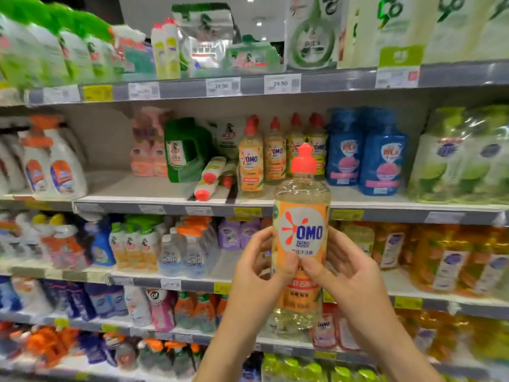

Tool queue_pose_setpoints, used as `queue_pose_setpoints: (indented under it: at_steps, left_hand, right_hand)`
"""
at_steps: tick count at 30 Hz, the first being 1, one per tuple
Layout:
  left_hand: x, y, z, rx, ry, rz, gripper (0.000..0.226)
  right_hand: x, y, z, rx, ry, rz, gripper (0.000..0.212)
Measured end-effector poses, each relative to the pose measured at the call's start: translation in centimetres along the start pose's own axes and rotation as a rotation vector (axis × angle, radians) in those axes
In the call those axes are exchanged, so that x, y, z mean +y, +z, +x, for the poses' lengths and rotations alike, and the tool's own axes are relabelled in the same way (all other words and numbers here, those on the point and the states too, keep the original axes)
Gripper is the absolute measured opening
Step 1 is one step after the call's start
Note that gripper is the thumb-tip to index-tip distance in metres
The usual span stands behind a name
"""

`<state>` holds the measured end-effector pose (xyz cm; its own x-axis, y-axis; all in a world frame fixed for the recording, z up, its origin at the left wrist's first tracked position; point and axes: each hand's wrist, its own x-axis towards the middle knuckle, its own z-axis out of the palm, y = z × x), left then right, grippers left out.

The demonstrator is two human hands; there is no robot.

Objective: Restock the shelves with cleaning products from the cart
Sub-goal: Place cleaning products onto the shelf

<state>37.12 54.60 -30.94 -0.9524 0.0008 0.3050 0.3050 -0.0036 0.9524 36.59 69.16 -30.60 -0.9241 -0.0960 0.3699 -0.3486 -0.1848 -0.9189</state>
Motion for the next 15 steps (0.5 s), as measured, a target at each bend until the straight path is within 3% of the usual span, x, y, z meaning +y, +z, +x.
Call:
queue_pose_setpoints:
  at_steps: [7, 15]
  left_hand:
    - [-3.0, 1.2, 9.0, 0.014, 0.028, -0.034, 0.042]
    - [-5.3, -0.3, 22.6, 0.003, 0.094, 0.035, 0.057]
  right_hand:
    - [3.5, -1.9, 8.4, 0.029, -0.033, -0.039, 0.05]
    - [6.6, -2.0, 20.9, 0.083, -0.069, -0.086, 0.048]
